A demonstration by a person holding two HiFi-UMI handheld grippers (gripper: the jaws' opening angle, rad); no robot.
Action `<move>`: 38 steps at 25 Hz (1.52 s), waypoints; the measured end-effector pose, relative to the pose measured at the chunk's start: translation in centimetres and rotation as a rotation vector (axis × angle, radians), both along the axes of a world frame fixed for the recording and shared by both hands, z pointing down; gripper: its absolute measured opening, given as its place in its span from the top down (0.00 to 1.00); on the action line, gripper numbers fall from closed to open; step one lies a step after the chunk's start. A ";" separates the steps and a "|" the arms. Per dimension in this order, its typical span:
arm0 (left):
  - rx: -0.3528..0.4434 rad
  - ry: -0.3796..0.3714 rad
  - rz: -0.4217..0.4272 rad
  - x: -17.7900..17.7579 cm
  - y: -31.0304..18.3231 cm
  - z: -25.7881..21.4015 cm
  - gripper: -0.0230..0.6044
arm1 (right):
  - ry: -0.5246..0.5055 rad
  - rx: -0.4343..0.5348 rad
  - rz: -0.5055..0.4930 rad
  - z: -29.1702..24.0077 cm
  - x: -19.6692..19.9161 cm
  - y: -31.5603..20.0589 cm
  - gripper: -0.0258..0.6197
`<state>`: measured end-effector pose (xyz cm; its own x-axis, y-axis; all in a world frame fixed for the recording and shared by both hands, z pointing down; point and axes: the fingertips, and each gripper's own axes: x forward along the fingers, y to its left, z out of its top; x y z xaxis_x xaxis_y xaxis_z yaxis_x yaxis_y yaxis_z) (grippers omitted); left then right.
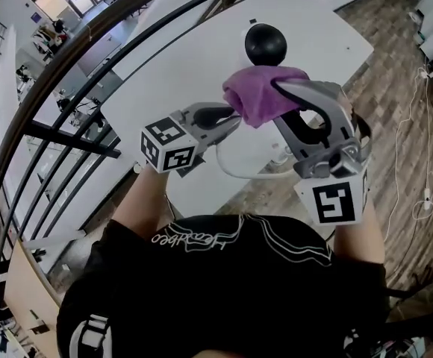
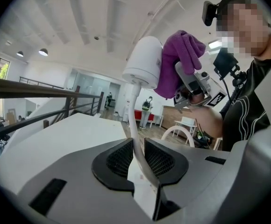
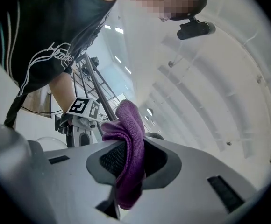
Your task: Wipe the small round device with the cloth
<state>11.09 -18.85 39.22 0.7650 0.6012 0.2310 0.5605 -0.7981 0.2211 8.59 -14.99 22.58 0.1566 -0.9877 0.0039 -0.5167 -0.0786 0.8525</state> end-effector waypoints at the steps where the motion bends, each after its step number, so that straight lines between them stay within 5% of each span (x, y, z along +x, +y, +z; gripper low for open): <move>1: 0.003 -0.001 -0.002 0.0 0.0 0.0 0.83 | -0.010 0.001 -0.010 0.2 0.1 0.0 0.86; 13: 0.034 0.013 -0.057 0.2 0.2 0.5 0.83 | -0.122 -0.046 -0.159 3.0 0.6 0.0 0.86; 23: 0.060 0.024 -0.095 0.3 0.1 0.7 0.84 | -0.179 -0.261 -0.273 7.3 0.1 0.2 0.86; 38: 0.147 0.032 -0.170 0.3 0.5 0.8 0.85 | -0.189 -0.201 -0.165 6.5 3.1 10.1 0.86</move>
<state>11.44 -18.38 40.05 0.8610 0.4242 0.2805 0.4196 -0.9042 0.0794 11.70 -4.88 29.13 -0.0276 -0.9761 0.2157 -0.6595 0.1799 0.7298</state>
